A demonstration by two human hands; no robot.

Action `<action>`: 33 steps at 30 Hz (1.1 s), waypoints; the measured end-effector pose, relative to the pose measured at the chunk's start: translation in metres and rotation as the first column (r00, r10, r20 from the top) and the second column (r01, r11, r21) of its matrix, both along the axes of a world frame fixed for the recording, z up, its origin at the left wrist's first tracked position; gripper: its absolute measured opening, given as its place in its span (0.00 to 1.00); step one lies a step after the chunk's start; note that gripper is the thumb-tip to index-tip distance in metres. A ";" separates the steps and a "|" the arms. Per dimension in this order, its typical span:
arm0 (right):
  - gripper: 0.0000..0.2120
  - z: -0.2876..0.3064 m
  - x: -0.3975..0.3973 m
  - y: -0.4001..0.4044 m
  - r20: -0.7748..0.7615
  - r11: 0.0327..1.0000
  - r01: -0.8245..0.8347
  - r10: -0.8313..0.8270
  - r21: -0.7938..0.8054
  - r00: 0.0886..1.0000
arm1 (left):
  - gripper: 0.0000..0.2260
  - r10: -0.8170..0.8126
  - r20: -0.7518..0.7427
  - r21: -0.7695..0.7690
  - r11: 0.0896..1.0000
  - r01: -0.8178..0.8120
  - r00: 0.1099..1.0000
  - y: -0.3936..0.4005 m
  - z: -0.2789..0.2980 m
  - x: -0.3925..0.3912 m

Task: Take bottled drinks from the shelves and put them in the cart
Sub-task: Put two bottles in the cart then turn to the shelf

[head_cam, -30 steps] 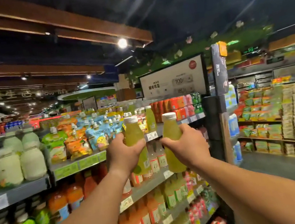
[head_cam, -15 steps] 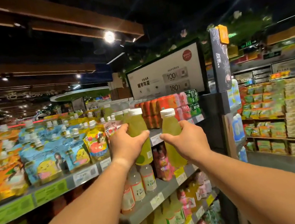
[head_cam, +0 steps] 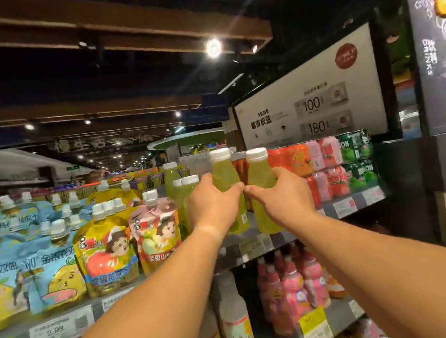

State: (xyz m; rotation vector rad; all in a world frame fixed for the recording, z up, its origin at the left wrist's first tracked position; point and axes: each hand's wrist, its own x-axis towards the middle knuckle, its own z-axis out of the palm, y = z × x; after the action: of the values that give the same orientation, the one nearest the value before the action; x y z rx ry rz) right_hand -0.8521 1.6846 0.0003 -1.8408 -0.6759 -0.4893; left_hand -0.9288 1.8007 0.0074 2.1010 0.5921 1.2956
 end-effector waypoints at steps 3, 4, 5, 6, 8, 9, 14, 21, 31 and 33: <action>0.18 0.010 0.042 0.018 0.017 0.996 -0.092 0.092 -0.003 0.996 | 0.15 0.113 -0.067 -0.027 0.993 -0.115 0.991 0.009 0.009 0.036; 0.19 0.013 0.055 0.026 0.014 0.992 -0.128 0.128 -0.004 0.992 | 0.17 0.144 -0.104 -0.039 0.988 -0.148 0.984 0.014 0.012 0.048; 0.19 0.017 0.066 0.035 0.009 0.987 -0.159 0.160 -0.009 0.987 | 0.19 0.165 -0.138 -0.051 0.984 -0.173 0.977 0.018 0.014 0.060; 0.19 0.018 0.076 0.045 0.000 0.983 -0.181 0.181 -0.021 0.983 | 0.20 0.175 -0.173 -0.066 0.980 -0.189 0.969 0.021 0.014 0.070; 0.22 0.019 0.093 0.063 -0.029 0.975 -0.213 0.212 -0.061 0.977 | 0.19 0.185 -0.232 -0.093 0.973 -0.211 0.955 0.026 0.013 0.090; 0.23 0.017 0.100 0.070 -0.046 0.968 -0.234 0.230 -0.088 0.972 | 0.19 0.201 -0.257 -0.103 0.967 -0.234 0.945 0.027 0.012 0.097; 0.25 0.001 0.126 0.091 -0.160 0.930 -0.328 0.302 -0.166 0.940 | 0.23 0.289 -0.345 -0.147 0.923 -0.355 0.893 0.033 0.000 0.121; 0.24 0.001 0.138 0.108 -0.224 0.900 -0.392 0.348 -0.192 0.910 | 0.28 0.291 -0.295 -0.306 0.874 -0.378 0.910 0.044 0.000 0.141; 0.29 -0.003 0.140 0.124 -0.255 0.904 -0.408 0.367 -0.128 0.894 | 0.28 0.261 -0.238 -0.338 0.881 -0.332 0.935 0.060 -0.007 0.141; 0.28 -0.005 0.141 0.126 -0.248 0.905 -0.409 0.373 -0.115 0.894 | 0.28 0.270 -0.231 -0.336 0.879 -0.337 0.935 0.066 -0.009 0.138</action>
State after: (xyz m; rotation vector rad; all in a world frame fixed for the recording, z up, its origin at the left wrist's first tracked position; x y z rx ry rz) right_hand -0.7112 1.8107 -0.0046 -1.8124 -0.9292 0.0408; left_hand -0.7904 1.8665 -0.0019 1.8624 1.1915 1.0539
